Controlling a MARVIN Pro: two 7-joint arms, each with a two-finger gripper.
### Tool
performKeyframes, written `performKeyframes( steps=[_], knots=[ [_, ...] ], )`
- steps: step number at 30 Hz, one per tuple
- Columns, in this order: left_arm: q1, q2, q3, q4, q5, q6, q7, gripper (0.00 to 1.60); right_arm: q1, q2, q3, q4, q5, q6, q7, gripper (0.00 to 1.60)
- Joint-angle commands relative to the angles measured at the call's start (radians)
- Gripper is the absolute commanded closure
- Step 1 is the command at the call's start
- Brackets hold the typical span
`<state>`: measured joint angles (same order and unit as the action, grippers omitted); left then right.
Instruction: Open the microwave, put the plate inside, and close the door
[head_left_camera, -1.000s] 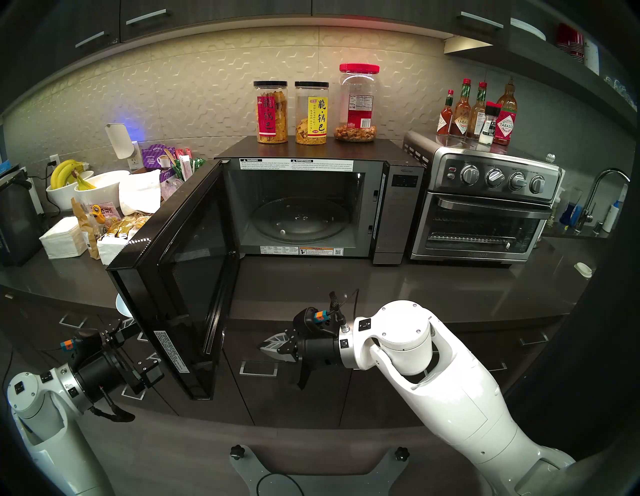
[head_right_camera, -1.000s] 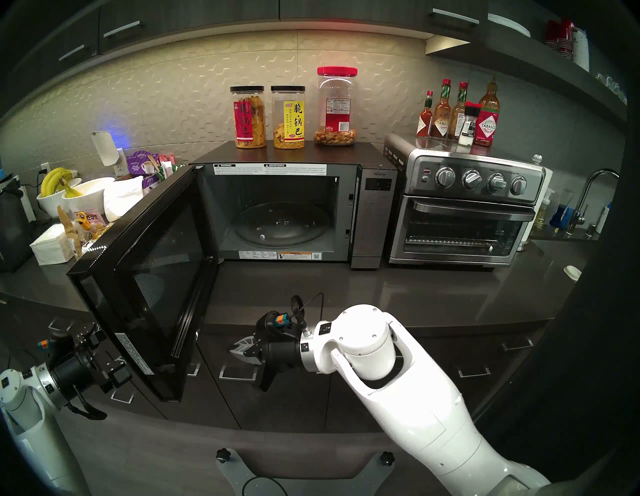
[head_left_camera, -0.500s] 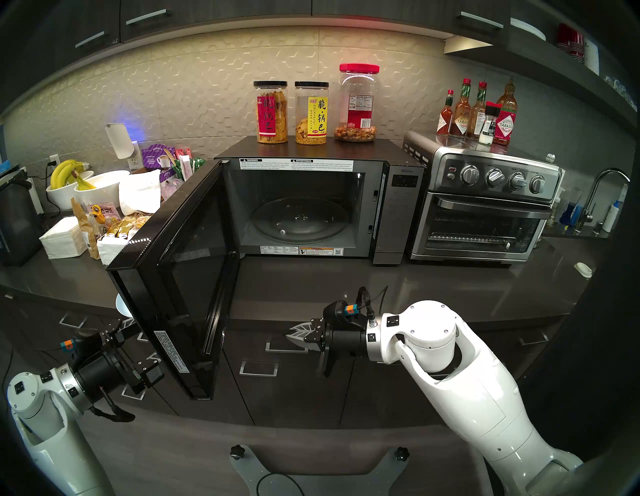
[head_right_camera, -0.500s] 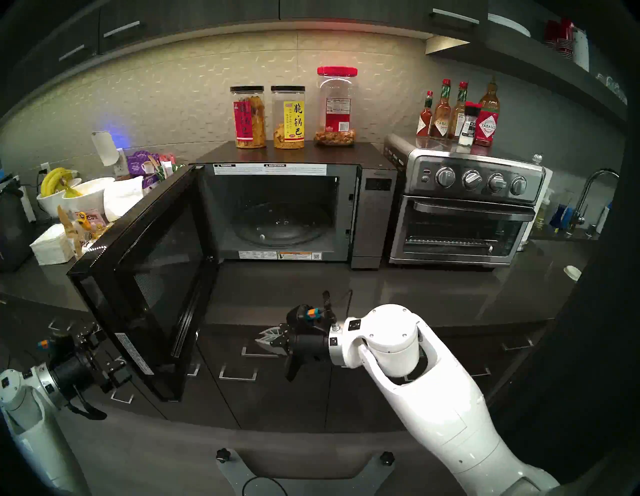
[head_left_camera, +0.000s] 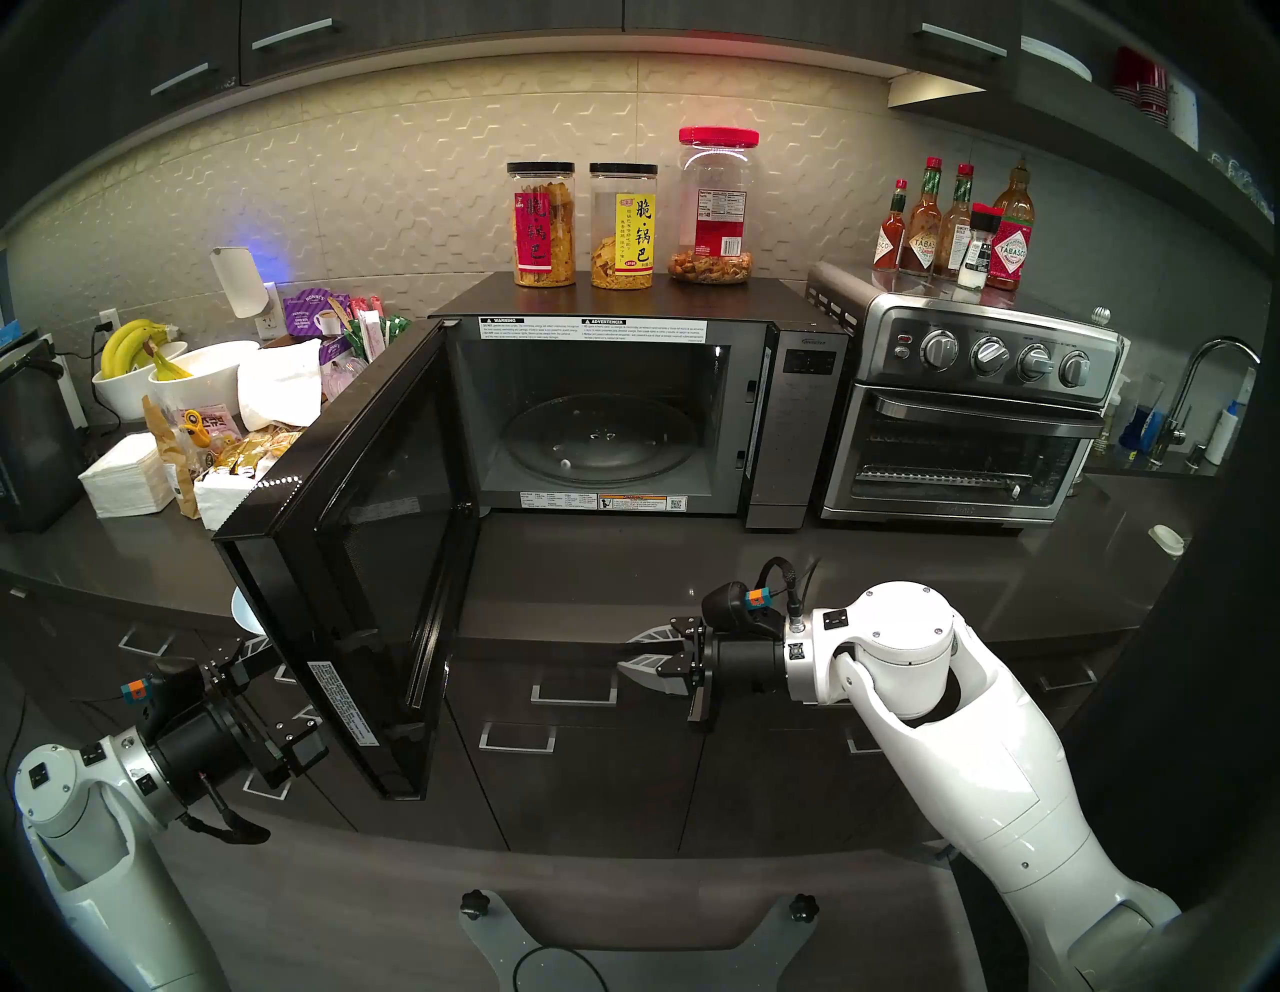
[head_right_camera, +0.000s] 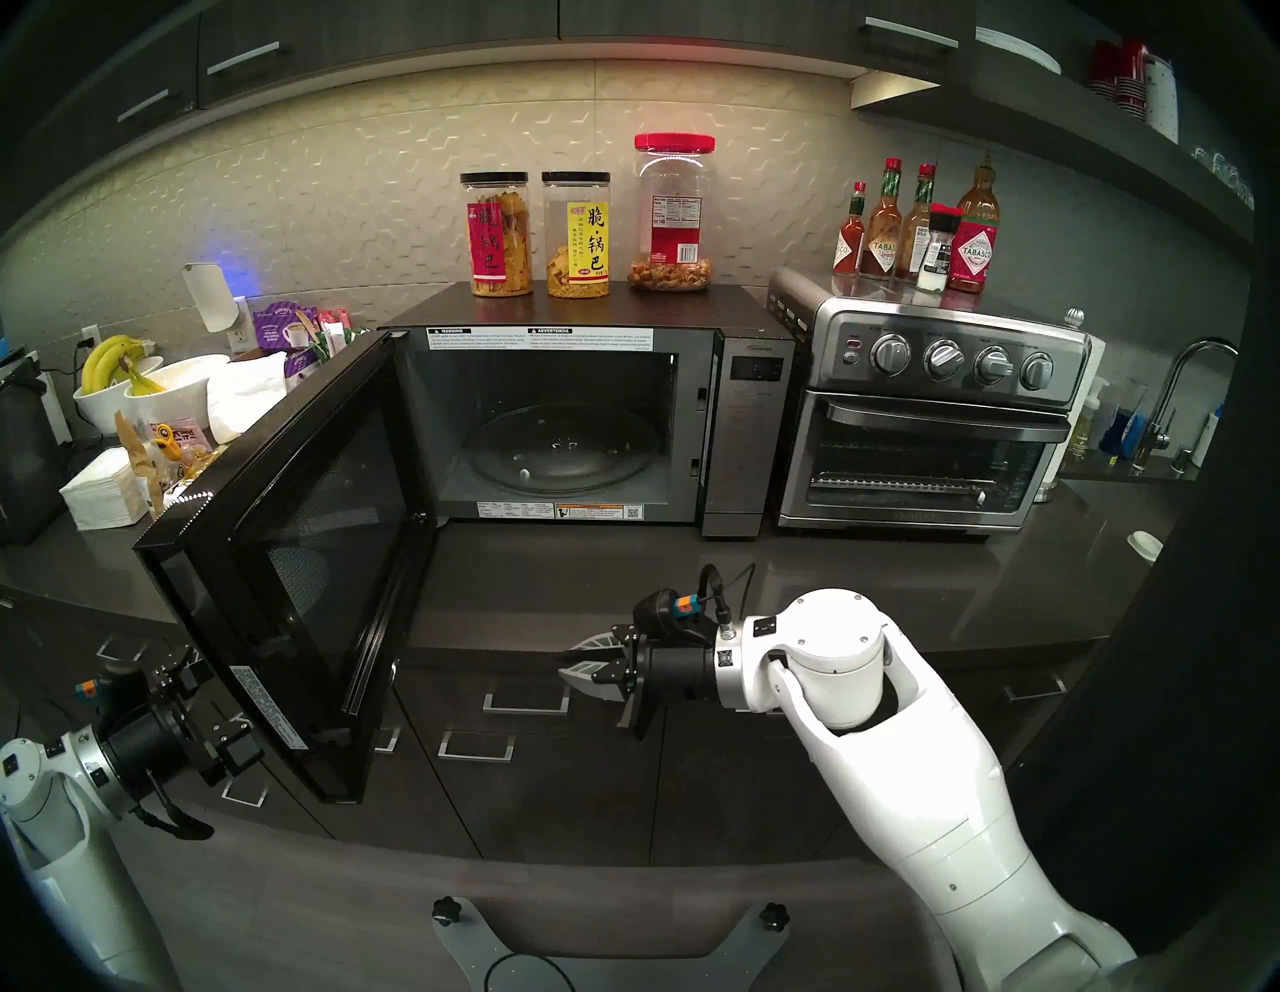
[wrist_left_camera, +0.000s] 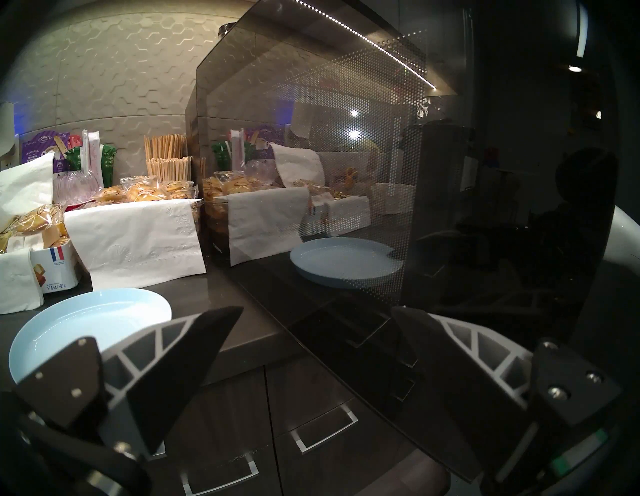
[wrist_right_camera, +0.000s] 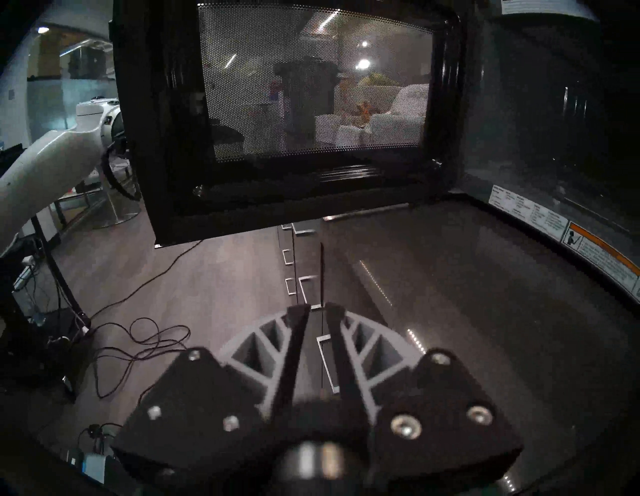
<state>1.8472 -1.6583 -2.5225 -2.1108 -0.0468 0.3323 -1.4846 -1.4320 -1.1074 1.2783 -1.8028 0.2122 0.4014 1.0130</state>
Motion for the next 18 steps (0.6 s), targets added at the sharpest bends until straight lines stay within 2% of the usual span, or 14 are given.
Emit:
performKeyframes(
  steps=[1,3,7,18],
  knots=[
    [0.002,0.002,0.001,-0.01,-0.006,-0.001,0.001,0.0,0.043,0.026,0.065,0.034,0.047,-0.006,0.046,0.85],
    [0.002,0.002,0.001,-0.01,-0.006,-0.001,0.001,0.0,0.062,0.03,0.085,0.07,0.058,-0.004,0.064,0.82],
    [0.002,0.002,0.001,-0.01,-0.006,-0.001,0.001,0.0,0.081,0.04,0.107,0.102,0.072,-0.003,0.093,0.87],
    [0.002,0.002,0.001,-0.01,-0.007,-0.001,0.001,0.0,0.122,0.06,0.146,0.151,0.1,0.002,0.161,0.85]
  ],
)
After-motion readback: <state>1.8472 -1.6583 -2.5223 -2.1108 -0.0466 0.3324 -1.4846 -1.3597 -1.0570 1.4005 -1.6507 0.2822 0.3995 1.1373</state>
